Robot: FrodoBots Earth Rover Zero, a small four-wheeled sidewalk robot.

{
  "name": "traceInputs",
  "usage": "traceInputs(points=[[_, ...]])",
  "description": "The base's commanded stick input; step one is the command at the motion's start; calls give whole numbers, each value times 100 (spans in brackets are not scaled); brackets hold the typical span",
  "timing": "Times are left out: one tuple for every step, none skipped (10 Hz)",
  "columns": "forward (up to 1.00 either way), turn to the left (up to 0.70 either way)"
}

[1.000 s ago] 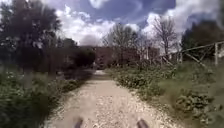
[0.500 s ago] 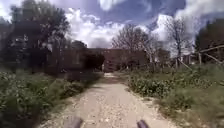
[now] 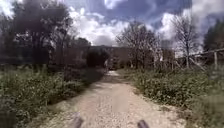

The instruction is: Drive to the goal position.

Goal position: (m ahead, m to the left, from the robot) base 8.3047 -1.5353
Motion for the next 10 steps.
traceInputs(points=[[100,0],[100,-5],[100,-12],[100,-18],[100,-25],[100,-21],[100,-12],[100,-3],[100,-4],[100,-10]])
